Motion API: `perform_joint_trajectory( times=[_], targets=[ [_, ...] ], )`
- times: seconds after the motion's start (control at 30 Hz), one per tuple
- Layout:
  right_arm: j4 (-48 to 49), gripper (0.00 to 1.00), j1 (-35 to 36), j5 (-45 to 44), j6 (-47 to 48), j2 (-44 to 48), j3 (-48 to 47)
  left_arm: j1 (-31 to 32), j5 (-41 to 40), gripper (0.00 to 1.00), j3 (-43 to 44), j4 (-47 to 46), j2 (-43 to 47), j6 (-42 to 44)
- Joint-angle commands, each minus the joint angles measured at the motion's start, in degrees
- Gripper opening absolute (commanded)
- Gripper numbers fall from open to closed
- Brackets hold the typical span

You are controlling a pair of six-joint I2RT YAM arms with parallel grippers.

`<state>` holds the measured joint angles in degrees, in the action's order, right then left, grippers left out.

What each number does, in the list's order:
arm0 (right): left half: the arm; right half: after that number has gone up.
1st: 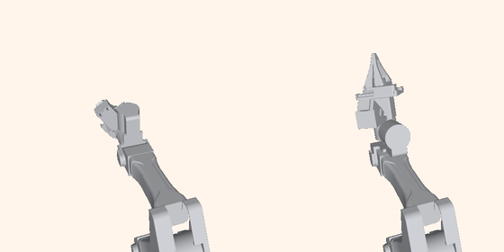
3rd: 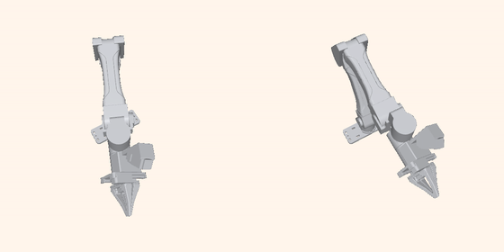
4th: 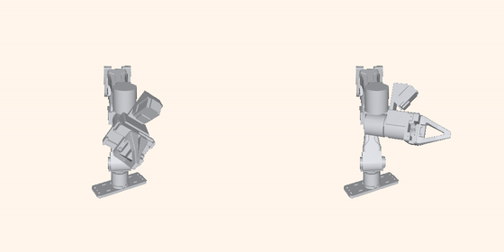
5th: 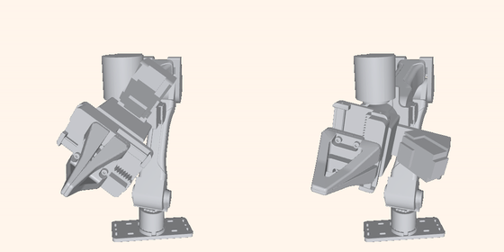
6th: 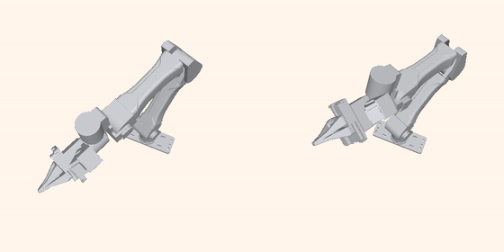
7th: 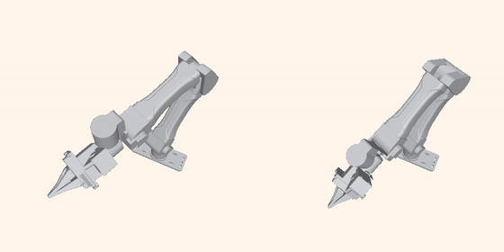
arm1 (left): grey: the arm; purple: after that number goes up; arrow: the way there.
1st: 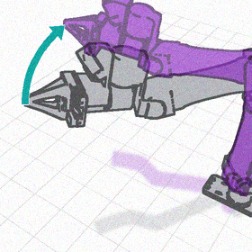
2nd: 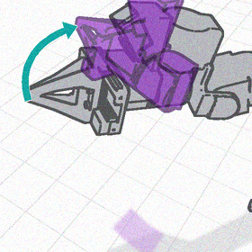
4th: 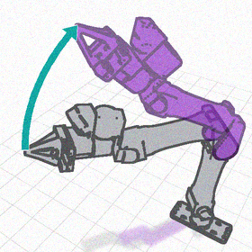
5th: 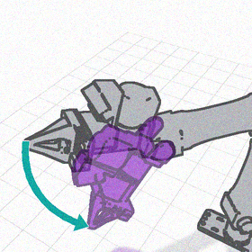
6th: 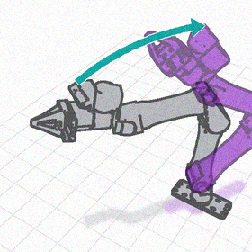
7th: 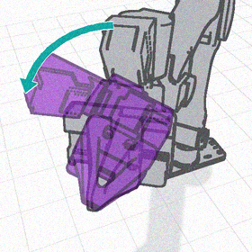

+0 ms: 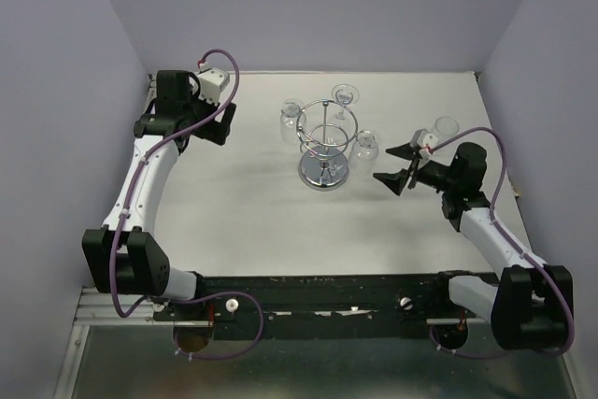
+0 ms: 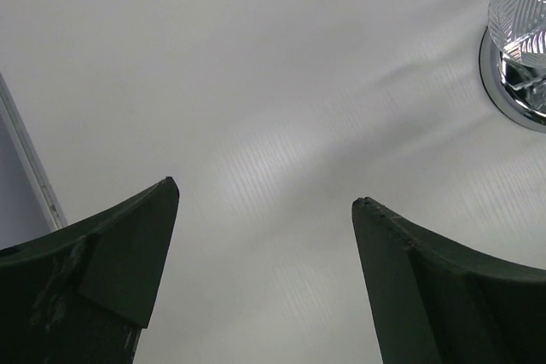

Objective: Take the wine glass off the wine glass rack

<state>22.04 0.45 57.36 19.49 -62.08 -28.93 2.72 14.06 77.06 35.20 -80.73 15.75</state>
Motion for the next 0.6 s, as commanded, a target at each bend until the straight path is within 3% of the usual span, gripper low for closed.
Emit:
perform_joint_trajectory(
  times=[0.0,0.4,0.57],
  targets=[
    [7.49,0.81,3.15,1.09,-2.88,-2.42,-1.04,0.62,-3.25,0.99,1.78,2.51,-0.48,3.59],
    [15.22,0.82,6.67,-4.89,-15.52,-11.47,-3.68,1.06,-5.98,0.99,2.93,0.22,-1.27,0.51],
    [16.45,0.82,8.16,-6.38,-16.06,-13.32,-5.17,1.15,-5.72,0.99,2.22,0.31,-1.1,-0.01]
  ],
)
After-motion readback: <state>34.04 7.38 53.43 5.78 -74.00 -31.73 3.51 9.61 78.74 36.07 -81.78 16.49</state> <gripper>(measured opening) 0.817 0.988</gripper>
